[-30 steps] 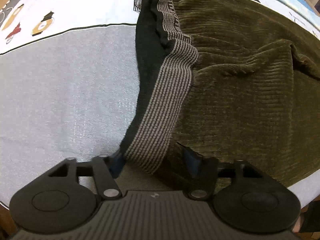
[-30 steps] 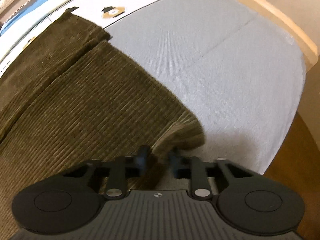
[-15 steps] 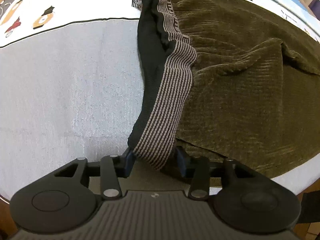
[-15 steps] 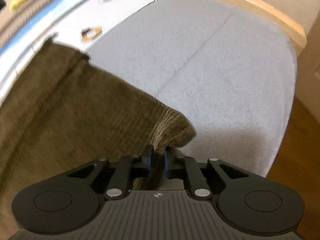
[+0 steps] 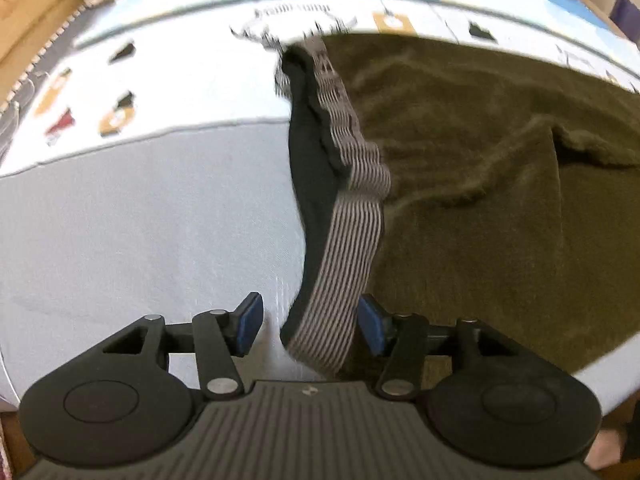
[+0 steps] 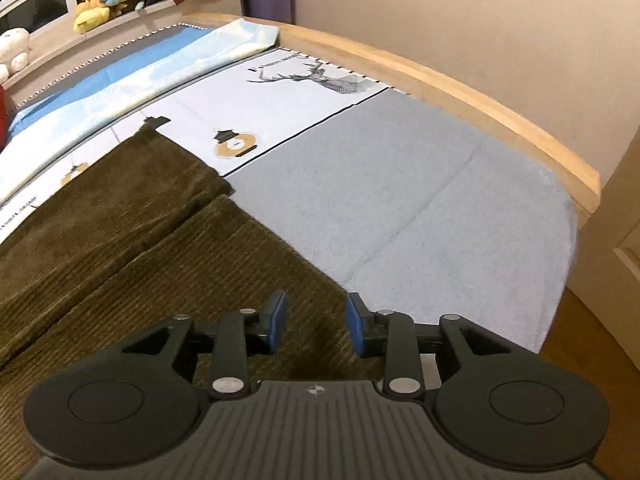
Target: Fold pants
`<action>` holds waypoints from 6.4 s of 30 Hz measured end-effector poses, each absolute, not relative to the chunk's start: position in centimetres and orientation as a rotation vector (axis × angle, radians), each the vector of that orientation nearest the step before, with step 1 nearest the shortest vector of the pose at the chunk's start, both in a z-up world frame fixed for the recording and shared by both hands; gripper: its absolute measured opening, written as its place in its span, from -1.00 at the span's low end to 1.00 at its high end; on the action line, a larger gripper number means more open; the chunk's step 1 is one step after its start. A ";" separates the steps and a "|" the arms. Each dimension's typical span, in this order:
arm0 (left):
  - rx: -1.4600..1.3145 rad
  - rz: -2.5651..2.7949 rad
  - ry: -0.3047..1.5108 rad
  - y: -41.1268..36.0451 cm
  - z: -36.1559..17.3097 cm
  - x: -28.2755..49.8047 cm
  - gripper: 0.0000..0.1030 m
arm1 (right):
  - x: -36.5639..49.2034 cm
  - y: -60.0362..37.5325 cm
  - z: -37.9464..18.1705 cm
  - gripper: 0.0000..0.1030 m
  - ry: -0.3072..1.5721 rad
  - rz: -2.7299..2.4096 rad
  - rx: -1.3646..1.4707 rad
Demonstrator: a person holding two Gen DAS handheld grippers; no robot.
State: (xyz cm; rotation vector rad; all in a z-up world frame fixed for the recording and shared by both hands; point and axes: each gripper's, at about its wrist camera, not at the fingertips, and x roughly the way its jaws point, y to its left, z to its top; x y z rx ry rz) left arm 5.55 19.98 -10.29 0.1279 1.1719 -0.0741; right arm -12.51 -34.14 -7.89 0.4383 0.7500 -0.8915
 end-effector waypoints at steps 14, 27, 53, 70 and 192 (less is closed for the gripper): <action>0.242 -0.243 1.254 16.5 -11.6 5.1 -0.14 | -8.8 -31.5 -12.4 -0.01 1.079 -0.603 0.427; 0.055 -0.093 1.082 14.8 -7.9 9.4 -0.04 | -5.0 -26.4 -5.8 -0.02 0.747 -0.518 0.360; -0.393 0.145 0.942 11.5 -9.6 24.5 -0.87 | 8.4 -14.1 -2.4 -0.67 0.688 -0.138 0.523; -0.076 0.049 0.882 9.3 -14.2 31.0 0.68 | 11.1 -14.0 -3.9 -0.67 0.764 -0.134 0.455; -0.725 0.107 1.298 19.8 -14.1 6.6 0.47 | 3.7 -22.6 -5.2 -0.60 0.785 -0.293 0.572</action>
